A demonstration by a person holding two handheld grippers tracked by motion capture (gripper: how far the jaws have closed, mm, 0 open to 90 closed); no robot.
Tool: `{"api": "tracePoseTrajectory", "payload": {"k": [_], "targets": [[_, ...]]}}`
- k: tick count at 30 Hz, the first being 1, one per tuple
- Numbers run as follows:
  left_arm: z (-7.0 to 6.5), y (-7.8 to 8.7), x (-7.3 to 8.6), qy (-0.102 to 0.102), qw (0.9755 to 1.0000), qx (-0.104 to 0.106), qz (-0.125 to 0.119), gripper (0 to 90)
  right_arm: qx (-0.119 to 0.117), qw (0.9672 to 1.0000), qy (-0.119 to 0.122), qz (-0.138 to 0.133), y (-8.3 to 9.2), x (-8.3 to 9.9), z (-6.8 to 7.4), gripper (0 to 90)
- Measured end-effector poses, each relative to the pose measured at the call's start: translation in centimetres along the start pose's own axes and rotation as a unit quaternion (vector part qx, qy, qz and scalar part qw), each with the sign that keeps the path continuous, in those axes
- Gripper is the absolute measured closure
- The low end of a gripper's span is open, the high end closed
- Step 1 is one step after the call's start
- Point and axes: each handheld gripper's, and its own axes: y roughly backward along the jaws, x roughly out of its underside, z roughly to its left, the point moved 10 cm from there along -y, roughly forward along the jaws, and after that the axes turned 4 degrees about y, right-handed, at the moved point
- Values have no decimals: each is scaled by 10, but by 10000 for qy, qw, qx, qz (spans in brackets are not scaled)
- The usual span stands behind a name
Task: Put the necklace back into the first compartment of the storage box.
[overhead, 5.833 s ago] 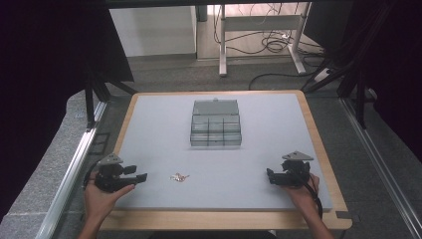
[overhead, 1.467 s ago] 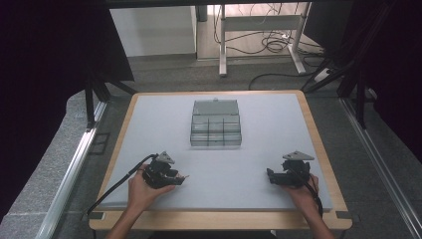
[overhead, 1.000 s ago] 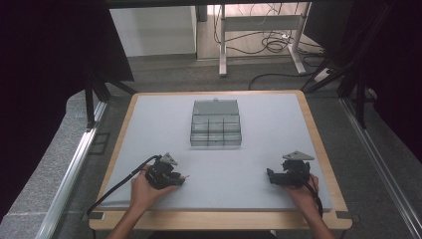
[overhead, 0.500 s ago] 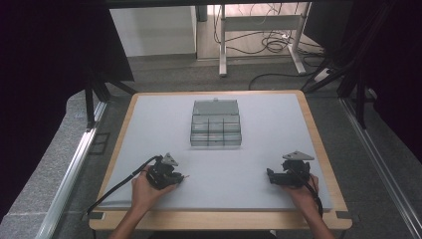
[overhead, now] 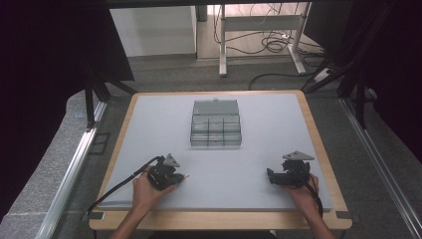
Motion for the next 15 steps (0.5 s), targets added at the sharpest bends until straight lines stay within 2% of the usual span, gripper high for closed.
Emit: {"api": "tracePoseTrajectory", "payload": {"k": [2,15], "targets": [[2,2,0,10,10000,-42,-19,884,-1,10000,-1,1,0,0,0,57],[8,28,-10,181,9987,95,-465,886,-16,10000,7,4,0,0,0,56]]}}
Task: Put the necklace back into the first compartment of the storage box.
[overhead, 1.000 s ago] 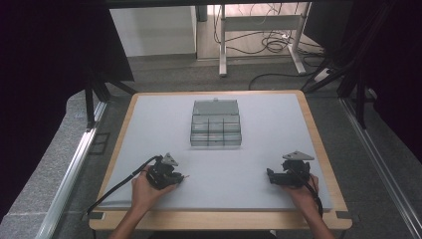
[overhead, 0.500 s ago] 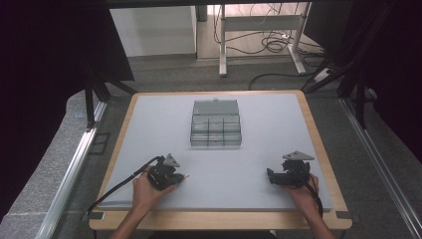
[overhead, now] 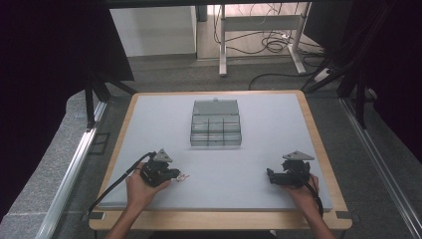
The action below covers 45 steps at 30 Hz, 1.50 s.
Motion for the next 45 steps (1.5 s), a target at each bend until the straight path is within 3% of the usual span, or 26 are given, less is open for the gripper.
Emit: {"api": "tracePoseTrajectory", "payload": {"k": [9,19,31,38,45], "targets": [[5,26,-12,163,9991,143,-356,885,10,10000,-2,-6,0,0,0,57],[8,58,-32,169,9976,194,-637,886,9,10000,7,0,0,0,0,56],[10,105,-69,200,9926,286,-1163,885,19,10000,7,-13,0,0,0,56],[9,124,-88,81,9915,232,-1277,885,10,10000,6,-9,0,0,0,56],[8,131,-96,79,9911,230,-1308,886,9,10000,4,-8,0,0,0,56]]}}
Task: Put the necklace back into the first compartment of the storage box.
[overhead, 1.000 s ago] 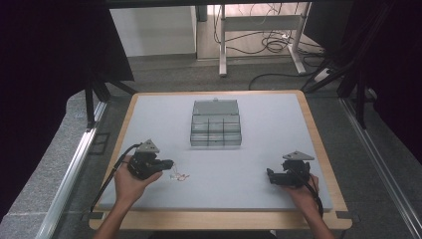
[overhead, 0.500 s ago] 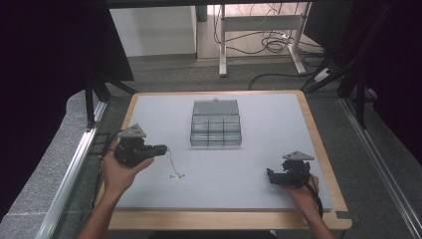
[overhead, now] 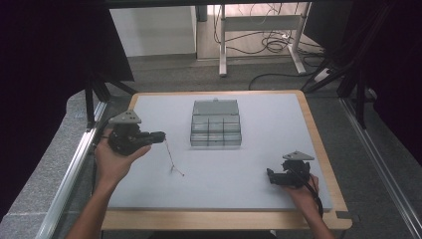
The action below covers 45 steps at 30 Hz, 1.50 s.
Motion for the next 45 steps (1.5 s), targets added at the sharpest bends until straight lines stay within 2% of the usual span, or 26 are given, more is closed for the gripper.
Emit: {"api": "tracePoseTrajectory", "payload": {"k": [29,45], "targets": [[2,20,-44,-64,9996,-110,-271,886,0,10000,10,-4,0,0,0,56],[2,29,-67,-85,9992,-192,-338,886,1,10000,0,-1,0,0,0,55]]}}
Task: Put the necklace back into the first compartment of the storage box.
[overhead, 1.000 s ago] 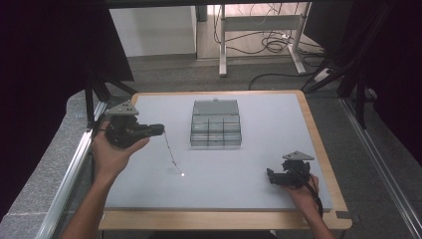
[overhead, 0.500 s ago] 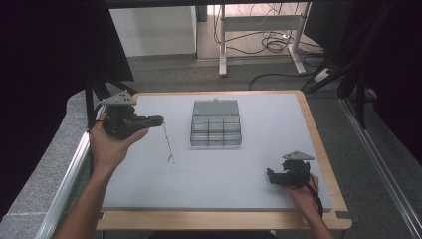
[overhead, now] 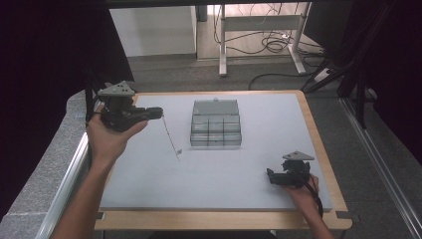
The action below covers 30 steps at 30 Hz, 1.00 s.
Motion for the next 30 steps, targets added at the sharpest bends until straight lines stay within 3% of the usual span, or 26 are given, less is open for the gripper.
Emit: {"api": "tracePoseTrajectory", "payload": {"k": [15,30], "targets": [[1,-4,-17,4,10000,-61,19,886,1,10000,-1,-4,0,0,0,56],[0,-19,-38,23,10000,-73,37,885,6,10000,-14,-8,0,0,0,55]]}}
